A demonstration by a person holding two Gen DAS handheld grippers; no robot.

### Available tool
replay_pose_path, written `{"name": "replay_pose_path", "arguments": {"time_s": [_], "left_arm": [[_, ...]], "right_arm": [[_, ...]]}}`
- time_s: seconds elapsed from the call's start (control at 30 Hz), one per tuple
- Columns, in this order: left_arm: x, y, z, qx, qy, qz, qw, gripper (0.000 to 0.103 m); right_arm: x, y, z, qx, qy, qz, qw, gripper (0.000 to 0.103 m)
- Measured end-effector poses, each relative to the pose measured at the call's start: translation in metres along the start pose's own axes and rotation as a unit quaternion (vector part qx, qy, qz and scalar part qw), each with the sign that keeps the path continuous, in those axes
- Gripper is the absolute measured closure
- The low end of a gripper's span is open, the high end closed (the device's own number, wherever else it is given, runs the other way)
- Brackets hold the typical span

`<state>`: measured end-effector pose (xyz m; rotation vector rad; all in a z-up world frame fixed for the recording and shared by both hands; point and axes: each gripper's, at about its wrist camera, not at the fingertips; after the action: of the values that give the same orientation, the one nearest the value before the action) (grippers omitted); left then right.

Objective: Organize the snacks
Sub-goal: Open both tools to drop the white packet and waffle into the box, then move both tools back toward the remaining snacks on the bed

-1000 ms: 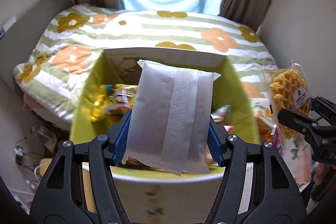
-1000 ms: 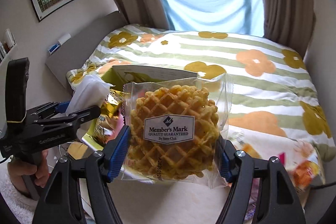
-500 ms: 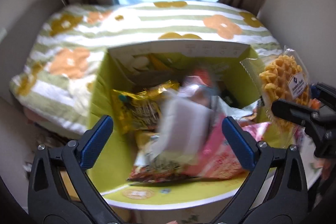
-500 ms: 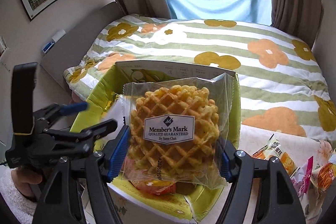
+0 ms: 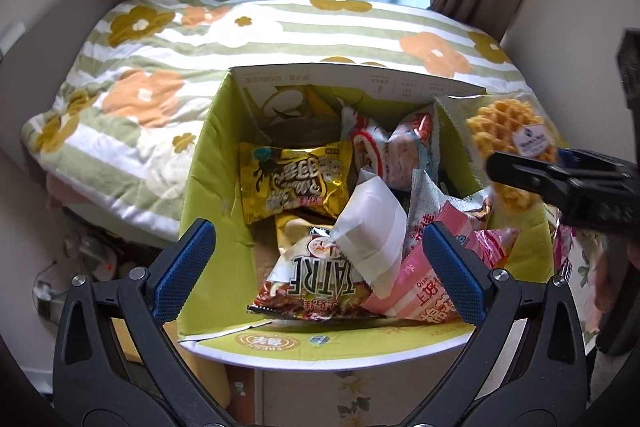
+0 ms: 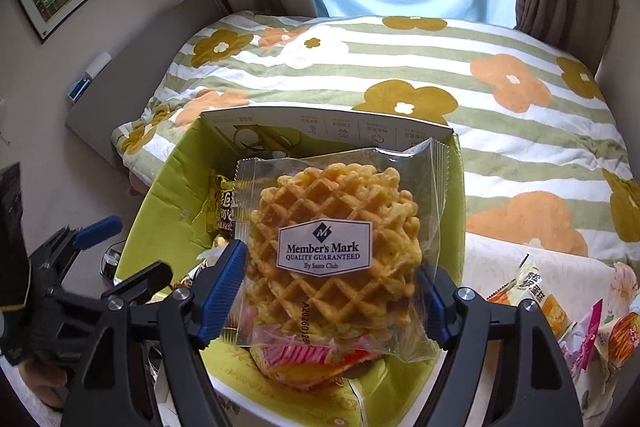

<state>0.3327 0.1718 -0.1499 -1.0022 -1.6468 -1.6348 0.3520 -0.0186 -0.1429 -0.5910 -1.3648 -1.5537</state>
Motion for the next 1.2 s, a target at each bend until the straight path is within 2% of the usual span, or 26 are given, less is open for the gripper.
{"name": "replay_pose_path", "arguments": {"time_s": [0.1,0.13,0.17,0.33,0.47,0.6,0.77,0.93,1.2], "left_arm": [[0.0,-0.002,0.0,-0.001,0.006,0.0,1.0,0.0],[0.001,-0.003,0.0,-0.002,0.01,0.0,0.9999,0.0],[0.001,-0.003,-0.001,-0.004,0.014,-0.001,0.9999,0.0],[0.002,-0.004,-0.002,-0.003,0.019,-0.005,0.9998,0.0],[0.007,-0.004,-0.003,-0.007,0.029,-0.017,0.9994,0.0],[0.012,-0.003,-0.006,-0.016,0.031,-0.021,0.9992,0.0],[0.015,-0.001,-0.015,-0.026,0.008,-0.023,0.9994,0.0],[0.019,0.003,-0.039,-0.054,-0.022,-0.027,0.998,0.0],[0.022,0.009,-0.105,-0.106,-0.068,-0.034,0.9914,0.0]], "right_arm": [[-0.012,0.004,-0.004,-0.021,0.001,0.016,1.0,0.015],[-0.014,0.003,-0.005,-0.024,-0.004,0.019,1.0,0.005],[-0.013,0.001,-0.005,-0.019,-0.005,0.017,1.0,0.001],[-0.003,-0.012,0.004,0.028,-0.022,-0.004,0.999,0.001],[0.003,-0.015,0.006,0.03,-0.019,-0.008,0.999,0.001],[0.01,-0.016,0.012,0.043,-0.044,-0.019,0.998,0.001],[0.026,-0.018,0.01,0.029,-0.045,-0.024,0.998,0.001],[0.053,-0.025,-0.001,0.014,-0.069,-0.043,0.997,0.001],[0.11,-0.048,-0.049,-0.05,-0.111,-0.078,0.989,0.001]]}}
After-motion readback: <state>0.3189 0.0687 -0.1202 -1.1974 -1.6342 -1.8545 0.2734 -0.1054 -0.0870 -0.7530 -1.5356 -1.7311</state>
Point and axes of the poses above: each gripper's, at about its wrist camera, not at the fingertips, and x roughly against the way its jaws point, z to its left, y to its top, and after that the axes turned 1 degree about z, right-handed
